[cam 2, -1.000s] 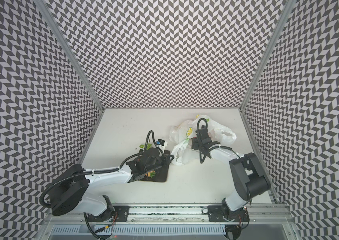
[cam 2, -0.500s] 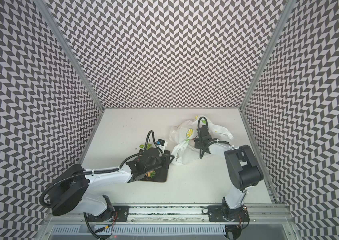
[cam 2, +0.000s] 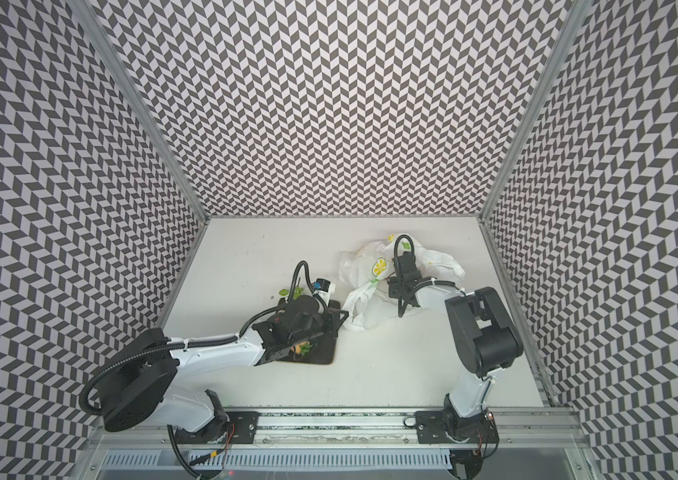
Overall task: Take the fake fruits out of the plastic bag
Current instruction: 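Close the right gripper on a pink peach inside the bag, then lift the pink peach out with the right gripper while the left releases the bag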
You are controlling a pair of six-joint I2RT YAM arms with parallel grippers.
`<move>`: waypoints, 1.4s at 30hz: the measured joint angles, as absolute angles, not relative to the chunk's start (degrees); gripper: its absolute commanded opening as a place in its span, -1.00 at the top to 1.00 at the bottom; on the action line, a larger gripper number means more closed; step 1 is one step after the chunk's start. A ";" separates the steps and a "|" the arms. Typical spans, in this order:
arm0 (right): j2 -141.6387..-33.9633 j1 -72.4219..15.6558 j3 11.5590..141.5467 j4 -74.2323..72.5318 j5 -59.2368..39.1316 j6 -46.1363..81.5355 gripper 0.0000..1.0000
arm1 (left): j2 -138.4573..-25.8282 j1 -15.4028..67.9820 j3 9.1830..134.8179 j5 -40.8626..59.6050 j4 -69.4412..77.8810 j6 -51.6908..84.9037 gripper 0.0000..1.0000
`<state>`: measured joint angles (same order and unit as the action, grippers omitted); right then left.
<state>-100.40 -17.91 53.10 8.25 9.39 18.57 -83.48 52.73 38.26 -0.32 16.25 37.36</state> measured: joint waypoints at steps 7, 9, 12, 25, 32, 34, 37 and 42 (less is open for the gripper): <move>-95.79 -17.91 50.37 7.60 6.94 19.53 0.35 | -83.46 52.73 38.26 -0.36 16.27 37.58 0.97; -93.08 -17.91 49.25 7.31 6.09 19.68 0.35 | -83.46 52.73 38.26 -0.45 16.29 37.80 0.98; -88.29 -17.91 47.05 6.79 4.78 19.97 0.35 | -83.46 52.73 38.26 -0.78 16.29 38.20 0.98; -68.23 -17.91 39.77 10.09 -1.85 20.82 0.34 | -83.46 52.71 38.50 -1.72 16.62 38.52 0.99; -53.67 -18.59 35.68 18.96 -5.87 21.93 0.34 | -84.36 52.66 39.22 -1.65 17.28 38.59 0.98; -50.26 -20.21 35.46 20.93 -6.83 22.81 0.34 | -84.44 52.69 39.24 -1.61 17.63 38.70 0.97; -47.48 -24.23 35.48 22.46 -7.55 24.38 0.34 | -84.44 52.69 39.24 -1.39 18.41 38.98 0.86; -46.52 -30.50 35.86 24.32 -7.51 26.41 0.33 | -84.42 52.73 39.24 -0.93 18.98 39.46 0.37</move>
